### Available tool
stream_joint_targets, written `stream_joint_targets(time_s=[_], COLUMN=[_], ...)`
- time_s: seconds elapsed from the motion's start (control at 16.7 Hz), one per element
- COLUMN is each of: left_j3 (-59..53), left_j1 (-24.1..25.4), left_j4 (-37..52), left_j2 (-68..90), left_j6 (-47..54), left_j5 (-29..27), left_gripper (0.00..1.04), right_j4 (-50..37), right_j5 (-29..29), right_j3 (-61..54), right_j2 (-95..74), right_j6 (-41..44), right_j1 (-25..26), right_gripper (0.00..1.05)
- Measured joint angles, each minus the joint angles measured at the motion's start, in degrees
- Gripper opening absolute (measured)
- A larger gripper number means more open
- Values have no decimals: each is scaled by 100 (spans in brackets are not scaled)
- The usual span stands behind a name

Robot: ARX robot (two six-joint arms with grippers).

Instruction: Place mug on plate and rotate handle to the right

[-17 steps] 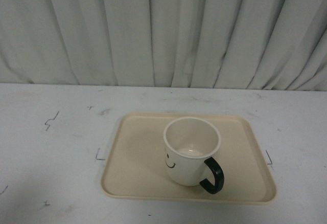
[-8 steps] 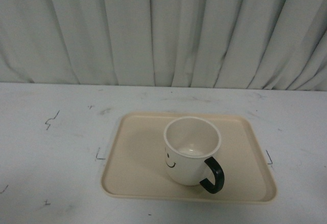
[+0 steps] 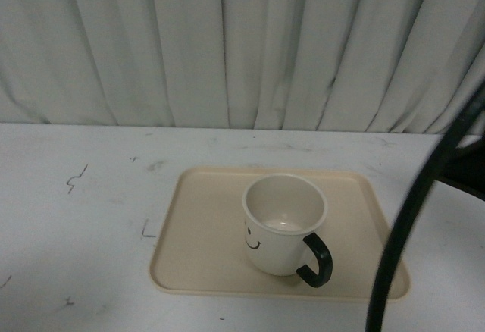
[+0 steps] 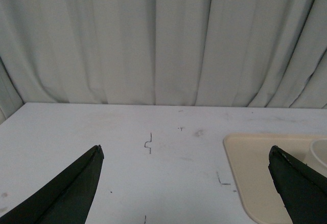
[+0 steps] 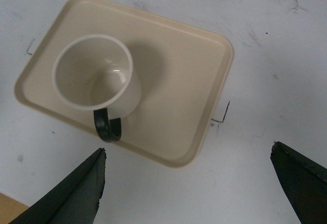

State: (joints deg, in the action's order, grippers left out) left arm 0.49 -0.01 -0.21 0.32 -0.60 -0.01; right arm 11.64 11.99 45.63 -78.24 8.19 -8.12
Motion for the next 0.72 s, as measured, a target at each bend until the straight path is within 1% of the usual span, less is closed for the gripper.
stream_joint_targets(time_s=[0.18,0.3,0.42,0.72], left_j3=[0,0,0,0], left_j1=[0,0,0,0], left_j4=[0,0,0,2], left_j2=[0,0,0,0], left_j6=[0,0,0,0], left_j5=[0,0,0,0], left_gripper=[98,98,98,98], right_j4=[219,197,74,92], right_j5=[11,-22,-219,-605], right_j3=[876,1462,1838,2315], right_j2=[-1185,-2046,-2594,-3440], right_j6=[-262,-577,-835,-1488], right_j1=[-184,-481,-778,-1224], right_gripper=[98,98,98,98])
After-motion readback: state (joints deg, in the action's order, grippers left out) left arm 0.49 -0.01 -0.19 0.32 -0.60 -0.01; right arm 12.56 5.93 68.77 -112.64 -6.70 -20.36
